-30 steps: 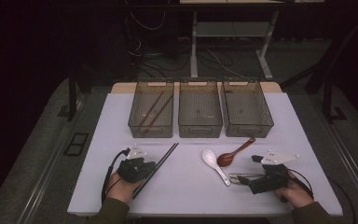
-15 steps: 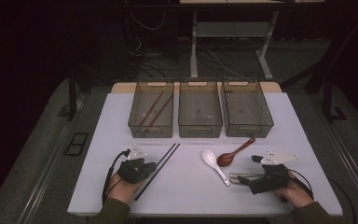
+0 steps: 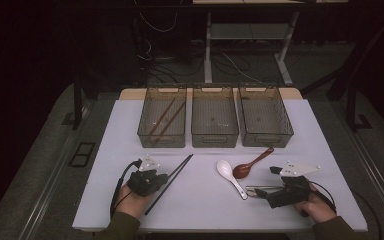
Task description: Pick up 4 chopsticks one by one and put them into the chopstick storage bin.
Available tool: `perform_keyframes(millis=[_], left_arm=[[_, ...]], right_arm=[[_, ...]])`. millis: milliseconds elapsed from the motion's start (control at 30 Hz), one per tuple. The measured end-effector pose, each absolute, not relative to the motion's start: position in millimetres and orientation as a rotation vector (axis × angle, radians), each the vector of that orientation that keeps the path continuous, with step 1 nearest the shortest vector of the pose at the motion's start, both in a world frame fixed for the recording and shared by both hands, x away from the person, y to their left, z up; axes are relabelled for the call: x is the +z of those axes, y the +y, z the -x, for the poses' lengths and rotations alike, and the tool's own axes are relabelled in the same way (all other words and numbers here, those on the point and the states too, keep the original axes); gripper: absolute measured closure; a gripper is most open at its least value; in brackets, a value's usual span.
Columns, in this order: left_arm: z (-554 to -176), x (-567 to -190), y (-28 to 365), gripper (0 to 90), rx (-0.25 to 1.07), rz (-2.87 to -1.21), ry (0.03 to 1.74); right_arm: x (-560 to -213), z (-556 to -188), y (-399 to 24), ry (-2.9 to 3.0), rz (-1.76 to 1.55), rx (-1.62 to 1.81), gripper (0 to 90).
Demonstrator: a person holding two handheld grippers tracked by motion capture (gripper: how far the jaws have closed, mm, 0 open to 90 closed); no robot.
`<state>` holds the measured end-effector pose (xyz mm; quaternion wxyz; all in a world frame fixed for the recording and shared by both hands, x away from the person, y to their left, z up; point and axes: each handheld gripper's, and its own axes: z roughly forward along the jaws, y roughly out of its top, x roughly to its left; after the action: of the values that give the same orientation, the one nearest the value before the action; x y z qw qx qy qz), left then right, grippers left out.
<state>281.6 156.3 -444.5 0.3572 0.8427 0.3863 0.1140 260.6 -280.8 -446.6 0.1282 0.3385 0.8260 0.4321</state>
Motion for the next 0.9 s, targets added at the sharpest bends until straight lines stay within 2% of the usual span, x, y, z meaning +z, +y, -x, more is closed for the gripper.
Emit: perform_keyframes(millis=[900], left_arm=[[-283.1,-418.4,168.5,85.6,0.265,-2.048,0.985]], right_arm=[[-446.9,-261.2,-280.7,2.403,-0.988,1.254,3.0]])
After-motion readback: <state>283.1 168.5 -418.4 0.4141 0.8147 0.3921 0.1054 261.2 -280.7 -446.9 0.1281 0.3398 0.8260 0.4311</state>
